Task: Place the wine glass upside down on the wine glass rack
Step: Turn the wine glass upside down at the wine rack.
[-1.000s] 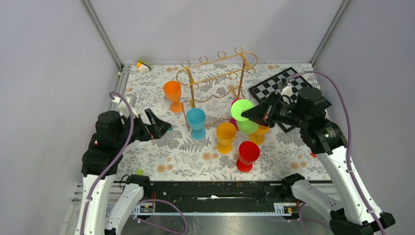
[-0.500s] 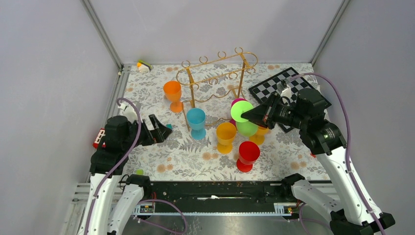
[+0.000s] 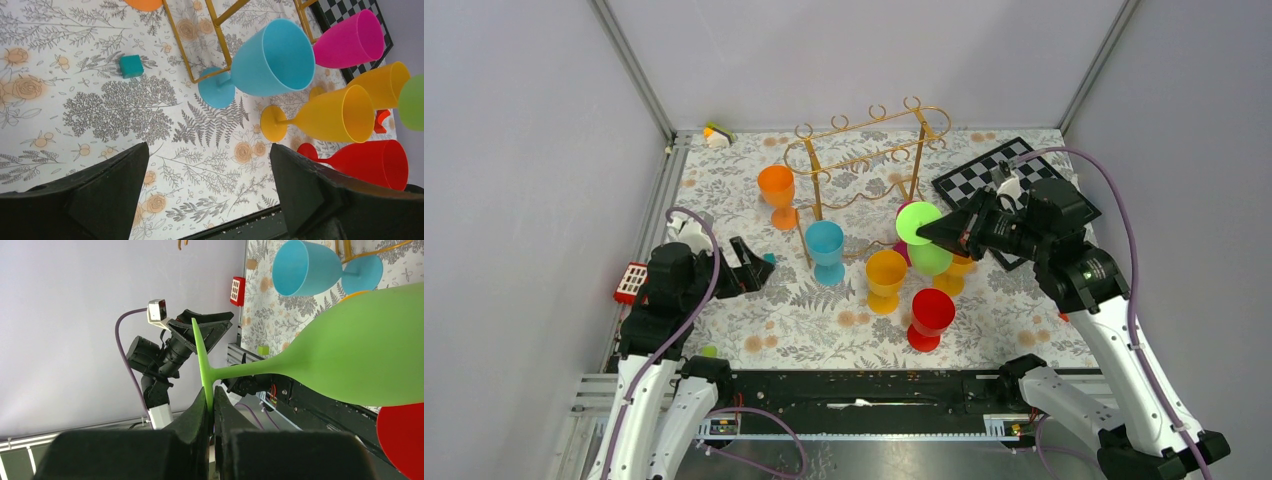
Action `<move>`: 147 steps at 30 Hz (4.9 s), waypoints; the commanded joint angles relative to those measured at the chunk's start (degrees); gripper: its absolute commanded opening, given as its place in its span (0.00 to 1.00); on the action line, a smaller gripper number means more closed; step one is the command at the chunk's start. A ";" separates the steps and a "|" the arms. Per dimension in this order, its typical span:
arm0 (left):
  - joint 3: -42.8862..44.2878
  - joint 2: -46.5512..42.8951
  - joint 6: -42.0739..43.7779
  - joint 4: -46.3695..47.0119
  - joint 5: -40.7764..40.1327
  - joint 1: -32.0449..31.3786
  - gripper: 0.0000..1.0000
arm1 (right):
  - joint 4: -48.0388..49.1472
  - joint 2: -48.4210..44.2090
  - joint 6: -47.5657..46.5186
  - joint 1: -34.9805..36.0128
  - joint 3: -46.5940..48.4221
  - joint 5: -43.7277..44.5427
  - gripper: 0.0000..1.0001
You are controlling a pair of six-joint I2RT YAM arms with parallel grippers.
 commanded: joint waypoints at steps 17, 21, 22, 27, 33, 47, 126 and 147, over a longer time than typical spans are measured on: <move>-0.09 0.82 3.92 5.41 -3.92 0.04 0.98 | 4.33 -0.68 2.47 -0.29 5.93 6.92 0.00; -0.16 -0.60 4.05 5.46 -4.34 0.04 0.98 | 4.27 -0.05 3.55 -0.31 7.35 8.64 0.00; -0.16 -0.88 4.09 5.50 -4.57 0.04 0.98 | 4.30 0.10 3.88 -0.37 7.77 9.08 0.00; -0.33 -1.57 4.01 5.41 -5.81 0.04 0.99 | 4.37 0.03 5.29 -0.36 8.44 13.10 0.00; -0.20 -1.67 4.01 5.35 -5.68 0.04 0.99 | 5.15 -0.16 5.61 -0.42 7.99 16.42 0.00; -0.56 -0.78 3.74 5.46 -5.77 -0.31 0.99 | 9.93 -2.18 9.19 -1.12 4.36 26.86 0.00; -0.36 0.61 3.30 4.90 -7.52 -3.04 0.99 | 32.73 13.33 21.69 -10.69 -1.81 15.81 0.00; -0.30 0.91 3.39 4.93 -6.98 -3.04 0.99 | 33.85 17.50 22.19 -10.66 0.52 15.26 0.00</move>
